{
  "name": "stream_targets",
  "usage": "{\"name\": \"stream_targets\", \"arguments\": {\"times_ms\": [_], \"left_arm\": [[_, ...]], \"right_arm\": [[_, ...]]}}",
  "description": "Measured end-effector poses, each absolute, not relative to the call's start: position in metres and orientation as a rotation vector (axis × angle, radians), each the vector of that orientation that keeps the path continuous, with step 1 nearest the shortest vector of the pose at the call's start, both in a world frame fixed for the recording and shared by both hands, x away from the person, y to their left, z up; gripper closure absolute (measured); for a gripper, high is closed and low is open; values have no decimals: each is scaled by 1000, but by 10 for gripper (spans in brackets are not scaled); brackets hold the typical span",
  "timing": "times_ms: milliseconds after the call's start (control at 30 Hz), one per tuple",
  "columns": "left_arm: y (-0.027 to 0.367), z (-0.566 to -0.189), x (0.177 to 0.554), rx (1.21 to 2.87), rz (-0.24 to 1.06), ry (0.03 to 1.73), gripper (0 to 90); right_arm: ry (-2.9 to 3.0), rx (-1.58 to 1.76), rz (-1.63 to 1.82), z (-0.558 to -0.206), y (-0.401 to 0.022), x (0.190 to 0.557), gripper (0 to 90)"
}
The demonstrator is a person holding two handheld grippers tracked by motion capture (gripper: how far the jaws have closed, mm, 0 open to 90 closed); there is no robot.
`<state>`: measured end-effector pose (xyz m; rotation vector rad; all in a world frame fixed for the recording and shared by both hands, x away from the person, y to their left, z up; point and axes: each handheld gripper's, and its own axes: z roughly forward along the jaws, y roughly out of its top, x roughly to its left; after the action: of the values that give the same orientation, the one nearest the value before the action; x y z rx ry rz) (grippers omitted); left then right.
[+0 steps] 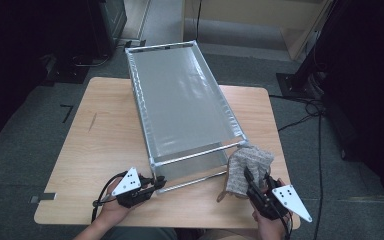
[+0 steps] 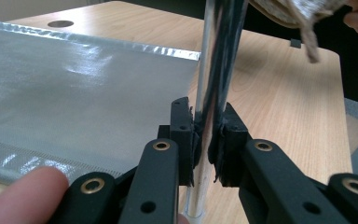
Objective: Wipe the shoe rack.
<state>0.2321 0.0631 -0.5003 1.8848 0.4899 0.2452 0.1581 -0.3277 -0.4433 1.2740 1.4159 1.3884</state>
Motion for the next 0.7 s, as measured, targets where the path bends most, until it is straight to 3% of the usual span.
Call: {"name": "stream_targets", "arguments": {"times_ms": [400, 567, 700], "left_arm": [[58, -498, 215, 1922, 262, 428, 810], [61, -499, 211, 1920, 259, 434, 810], [62, -499, 209, 1919, 256, 438, 810]], "right_arm": [[1431, 1414, 1144, -470, -294, 203, 380], [1454, 1471, 1044, -486, -288, 215, 521], [1472, 1487, 1038, -494, -288, 219, 545]]}}
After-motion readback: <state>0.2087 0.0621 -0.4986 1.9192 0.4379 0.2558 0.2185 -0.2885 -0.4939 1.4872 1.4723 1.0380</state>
